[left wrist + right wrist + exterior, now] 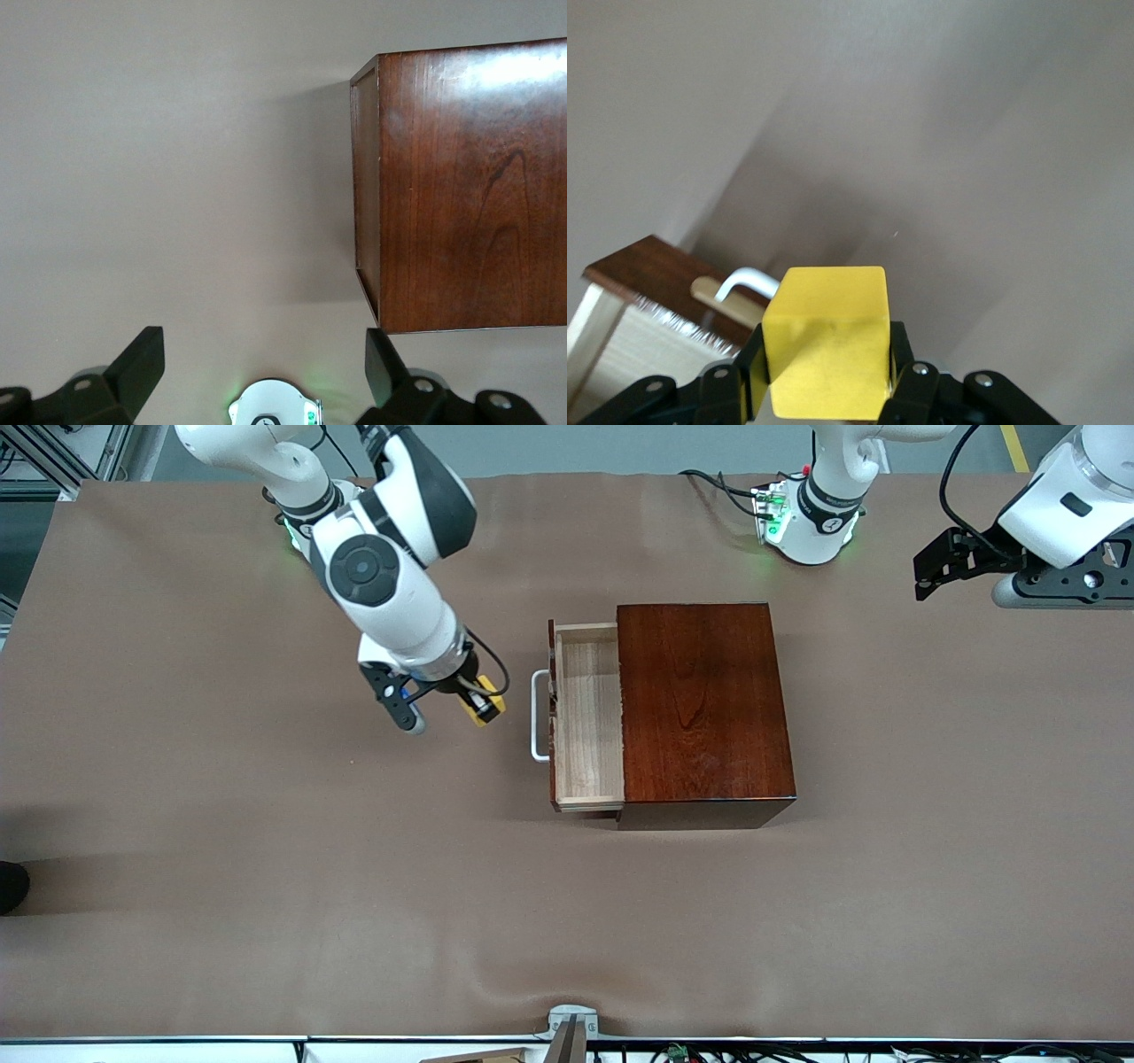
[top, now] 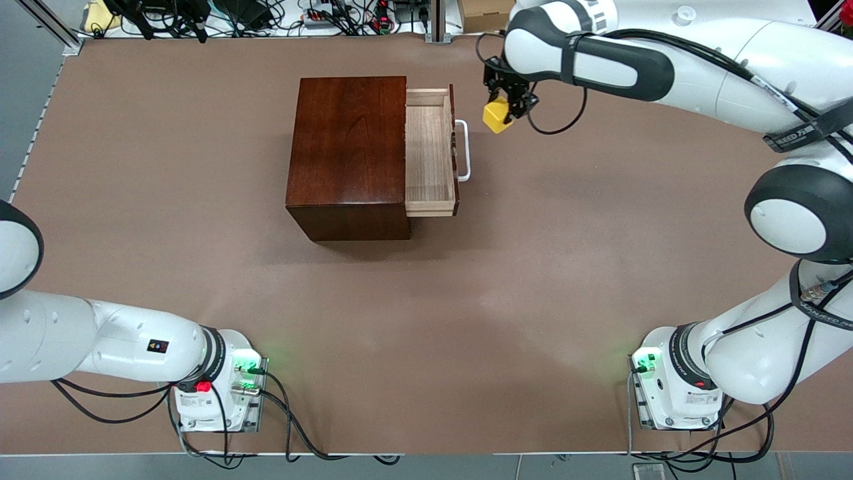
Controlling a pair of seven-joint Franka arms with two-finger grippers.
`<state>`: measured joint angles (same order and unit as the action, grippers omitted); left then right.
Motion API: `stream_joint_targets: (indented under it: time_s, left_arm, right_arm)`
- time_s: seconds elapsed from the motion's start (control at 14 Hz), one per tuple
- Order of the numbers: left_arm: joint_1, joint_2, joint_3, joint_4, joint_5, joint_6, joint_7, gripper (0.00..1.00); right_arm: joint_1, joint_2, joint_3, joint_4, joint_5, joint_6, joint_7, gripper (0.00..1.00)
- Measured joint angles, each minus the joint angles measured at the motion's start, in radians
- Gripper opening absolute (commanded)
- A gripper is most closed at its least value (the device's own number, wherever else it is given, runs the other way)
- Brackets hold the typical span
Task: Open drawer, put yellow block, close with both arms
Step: 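Carry the yellow cube with the right gripper over the open drawer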
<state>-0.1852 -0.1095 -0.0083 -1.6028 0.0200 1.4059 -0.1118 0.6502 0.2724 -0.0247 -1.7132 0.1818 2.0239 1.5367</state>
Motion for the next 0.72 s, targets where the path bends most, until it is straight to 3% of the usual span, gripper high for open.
stream_joint_targets:
  time_s: [0.36,0.72]
  left_arm:
    - [0.0,0.001,-0.004,0.0,0.0,0.0,0.0,1.0]
    - [0.0,0.009,-0.016,0.0,0.0,0.0,0.0,1.0]
  right_arm:
    - [0.069,0.058,0.0,0.09,0.035,0.004,0.21,0.0]
    - [0.12,0.103,0.0,0.107,0.052,0.032,0.311,0.0]
